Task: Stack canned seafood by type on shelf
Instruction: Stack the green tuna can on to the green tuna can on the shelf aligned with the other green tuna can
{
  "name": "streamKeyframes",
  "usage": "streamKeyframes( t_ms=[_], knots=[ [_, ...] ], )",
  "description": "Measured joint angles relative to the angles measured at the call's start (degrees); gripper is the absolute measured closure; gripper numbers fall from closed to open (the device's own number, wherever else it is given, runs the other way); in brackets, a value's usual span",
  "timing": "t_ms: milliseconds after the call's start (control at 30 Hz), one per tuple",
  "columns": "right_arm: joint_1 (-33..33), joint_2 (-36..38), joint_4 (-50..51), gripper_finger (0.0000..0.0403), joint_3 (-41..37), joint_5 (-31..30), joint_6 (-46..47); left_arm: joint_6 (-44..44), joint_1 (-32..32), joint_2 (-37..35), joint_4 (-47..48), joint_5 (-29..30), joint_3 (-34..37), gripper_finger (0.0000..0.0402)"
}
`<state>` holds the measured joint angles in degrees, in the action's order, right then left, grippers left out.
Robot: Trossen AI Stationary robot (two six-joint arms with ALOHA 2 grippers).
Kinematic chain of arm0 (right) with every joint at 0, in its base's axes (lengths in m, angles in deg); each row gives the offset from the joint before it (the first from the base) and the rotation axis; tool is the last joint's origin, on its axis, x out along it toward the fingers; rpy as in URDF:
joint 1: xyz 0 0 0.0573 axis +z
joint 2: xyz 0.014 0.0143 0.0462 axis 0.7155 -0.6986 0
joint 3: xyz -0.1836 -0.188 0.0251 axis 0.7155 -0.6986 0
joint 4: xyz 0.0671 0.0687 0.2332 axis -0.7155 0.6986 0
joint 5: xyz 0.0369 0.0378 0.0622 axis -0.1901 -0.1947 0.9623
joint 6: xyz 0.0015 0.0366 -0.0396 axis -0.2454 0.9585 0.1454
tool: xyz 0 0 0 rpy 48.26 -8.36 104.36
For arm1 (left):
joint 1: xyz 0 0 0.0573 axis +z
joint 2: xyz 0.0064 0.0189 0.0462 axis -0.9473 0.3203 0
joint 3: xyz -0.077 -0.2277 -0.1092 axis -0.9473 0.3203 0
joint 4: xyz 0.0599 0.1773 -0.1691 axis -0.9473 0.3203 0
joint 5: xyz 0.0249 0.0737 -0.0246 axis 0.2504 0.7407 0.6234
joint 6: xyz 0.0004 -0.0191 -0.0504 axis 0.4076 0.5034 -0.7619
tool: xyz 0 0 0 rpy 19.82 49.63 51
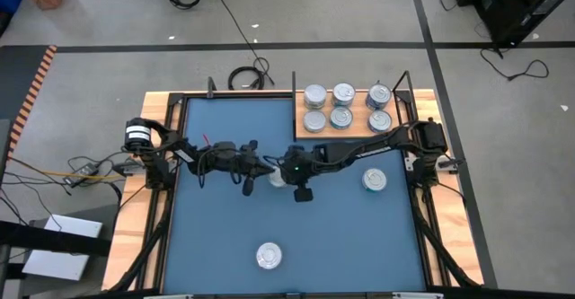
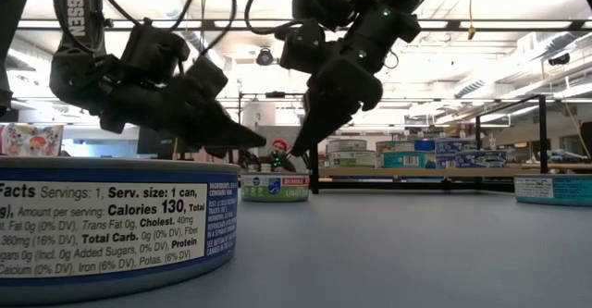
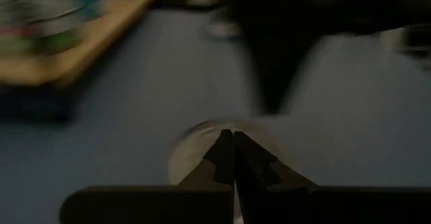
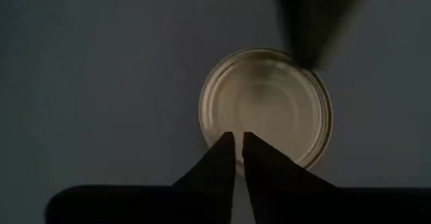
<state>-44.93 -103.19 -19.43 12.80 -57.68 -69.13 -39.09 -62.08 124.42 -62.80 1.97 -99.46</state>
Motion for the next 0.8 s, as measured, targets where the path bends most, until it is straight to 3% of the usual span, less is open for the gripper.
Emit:
streamKeyframes(
  t_ms=[133, 300, 433, 667, 800],
  knots=[
    [0.7, 0.0, 1.2, 0.0349, 0.1, 4.2, -1.6, -1.5, 1.9, 0.0, 5.6, 6.9, 0.0, 0.0397],
    [1.9, -0.5, 1.5, 0.0393, 0.1, 5.1, -3.0, -2.3, 3.3, 0.7, 6.2, 6.9, 0.0, 0.0397],
    [1.9, -2.8, 0.4, 0.0389, 0.1, 6.0, -3.1, -1.5, 3.3, 2.9, 6.3, 6.8, -0.7, 0.0397],
    [1.9, -5.9, -1.9, 0.0398, 0.0, -0.2, -3.0, -1.2, 3.0, 5.5, 6.2, 4.7, -2.2, 0.0397],
    [1.8, -4.9, -2.1, 0.0397, 0.3, -0.8, -0.8, -1.1, 3.0, 5.5, 5.4, 4.2, -2.2, 0.0397]
  ],
)
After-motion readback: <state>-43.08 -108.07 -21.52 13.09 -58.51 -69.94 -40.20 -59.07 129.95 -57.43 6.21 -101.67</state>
